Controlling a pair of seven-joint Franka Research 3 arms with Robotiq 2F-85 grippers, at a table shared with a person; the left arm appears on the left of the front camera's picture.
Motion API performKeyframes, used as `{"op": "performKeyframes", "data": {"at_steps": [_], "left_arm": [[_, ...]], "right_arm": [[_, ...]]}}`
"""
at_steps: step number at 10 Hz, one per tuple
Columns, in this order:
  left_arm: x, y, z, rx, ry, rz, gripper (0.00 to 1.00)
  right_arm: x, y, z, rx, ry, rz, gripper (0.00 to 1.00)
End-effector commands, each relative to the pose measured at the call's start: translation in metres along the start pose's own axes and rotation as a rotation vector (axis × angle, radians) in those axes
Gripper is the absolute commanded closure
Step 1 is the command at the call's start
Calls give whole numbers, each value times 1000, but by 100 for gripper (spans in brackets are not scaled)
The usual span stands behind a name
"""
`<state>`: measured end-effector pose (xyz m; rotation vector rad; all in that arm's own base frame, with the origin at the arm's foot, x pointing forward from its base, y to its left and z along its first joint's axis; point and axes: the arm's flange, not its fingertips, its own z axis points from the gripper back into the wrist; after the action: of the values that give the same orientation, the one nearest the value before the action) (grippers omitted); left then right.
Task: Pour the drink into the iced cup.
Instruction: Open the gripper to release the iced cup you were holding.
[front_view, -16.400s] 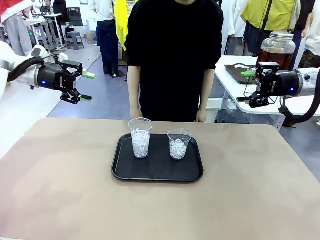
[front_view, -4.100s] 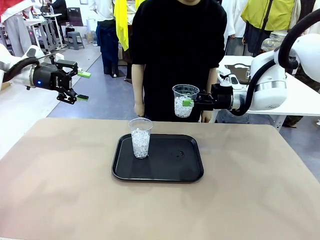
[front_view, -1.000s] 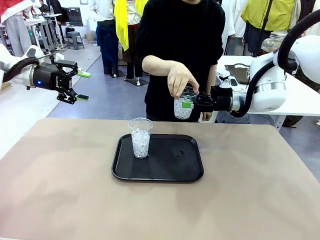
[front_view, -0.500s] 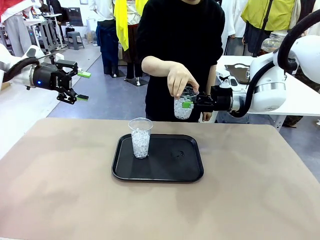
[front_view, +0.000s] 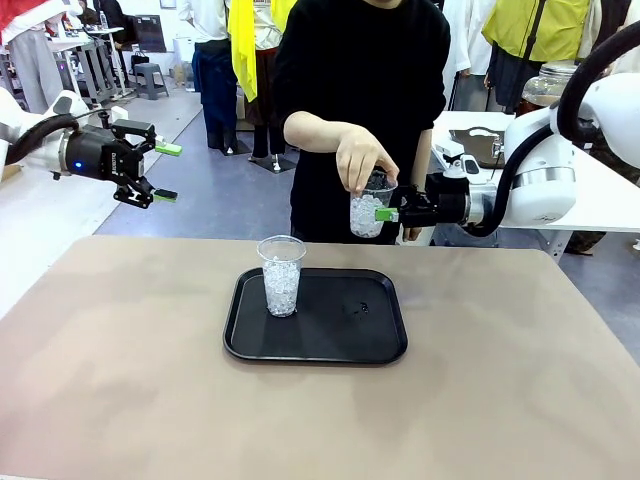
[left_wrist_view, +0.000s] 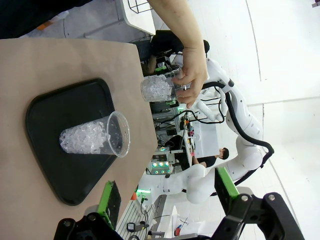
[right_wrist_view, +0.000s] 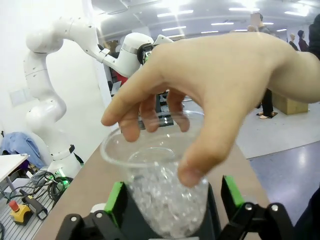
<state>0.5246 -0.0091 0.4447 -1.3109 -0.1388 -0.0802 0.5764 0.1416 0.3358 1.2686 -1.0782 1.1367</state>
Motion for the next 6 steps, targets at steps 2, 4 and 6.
{"op": "performKeyframes", "data": {"at_steps": [2, 4, 6], "left_arm": [[0, -1, 0, 2, -4, -3, 0], [0, -1, 0, 2, -4, -3, 0], [0, -1, 0, 2, -4, -3, 0]], "right_arm": [[-1, 4, 24, -17, 4, -20, 0], [-6, 13, 54, -27, 21, 4, 0], [-18, 25, 87, -36, 46, 48, 0]]}}
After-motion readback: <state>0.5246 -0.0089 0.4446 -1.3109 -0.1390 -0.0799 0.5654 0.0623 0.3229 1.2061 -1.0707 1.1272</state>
